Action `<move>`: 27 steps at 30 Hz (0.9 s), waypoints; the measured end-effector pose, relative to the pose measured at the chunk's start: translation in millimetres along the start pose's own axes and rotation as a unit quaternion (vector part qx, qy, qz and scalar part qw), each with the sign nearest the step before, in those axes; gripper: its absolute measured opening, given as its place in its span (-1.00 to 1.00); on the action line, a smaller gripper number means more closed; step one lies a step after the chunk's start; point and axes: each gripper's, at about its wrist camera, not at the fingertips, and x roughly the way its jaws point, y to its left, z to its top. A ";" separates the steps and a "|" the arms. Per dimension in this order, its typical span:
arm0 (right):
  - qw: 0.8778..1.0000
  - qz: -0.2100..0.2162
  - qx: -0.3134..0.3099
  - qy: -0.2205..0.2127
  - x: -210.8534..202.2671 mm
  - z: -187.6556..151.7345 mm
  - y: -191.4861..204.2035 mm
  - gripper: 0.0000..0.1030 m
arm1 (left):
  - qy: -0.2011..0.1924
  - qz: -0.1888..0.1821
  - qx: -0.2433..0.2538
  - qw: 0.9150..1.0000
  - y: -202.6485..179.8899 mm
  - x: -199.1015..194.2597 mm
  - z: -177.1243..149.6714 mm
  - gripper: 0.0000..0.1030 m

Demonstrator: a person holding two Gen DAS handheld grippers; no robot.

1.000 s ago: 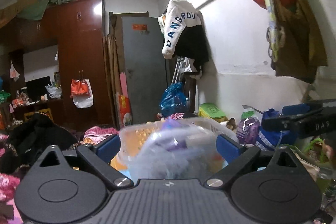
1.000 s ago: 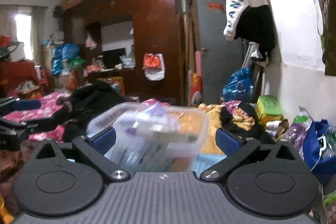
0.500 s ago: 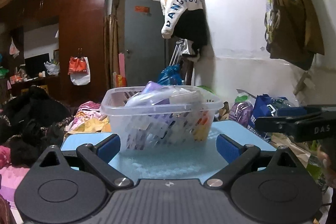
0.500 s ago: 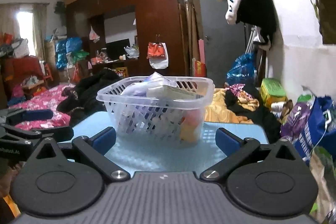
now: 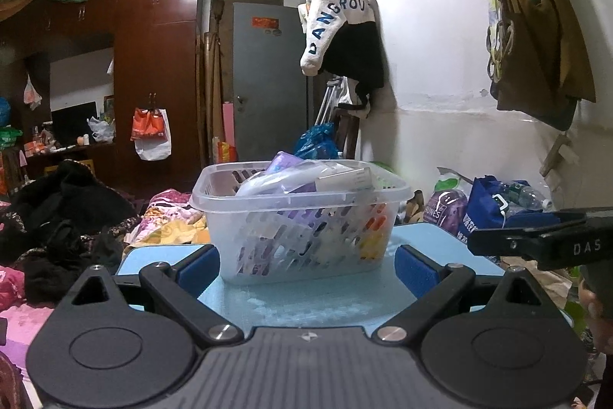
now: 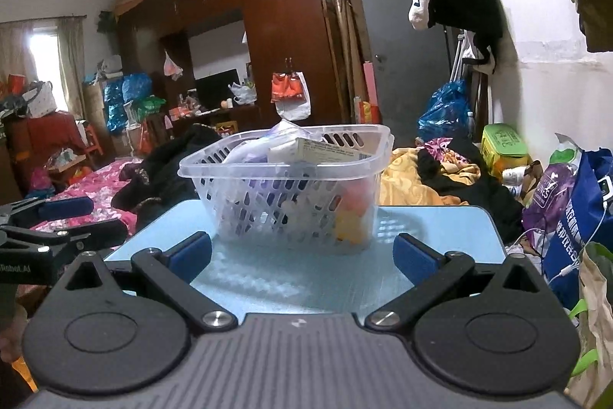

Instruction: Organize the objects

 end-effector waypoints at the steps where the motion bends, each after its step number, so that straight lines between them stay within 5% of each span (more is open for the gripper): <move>1: 1.000 0.001 0.000 0.001 0.4 -0.5 0.2 1.00 | 0.000 0.000 -0.001 1.000 0.5 -0.2 0.3 0.93; 27: 0.999 -0.007 -0.015 -0.028 -17.0 -17.8 18.5 1.00 | -0.014 -0.002 0.019 1.000 -8.9 -7.4 -7.8 0.93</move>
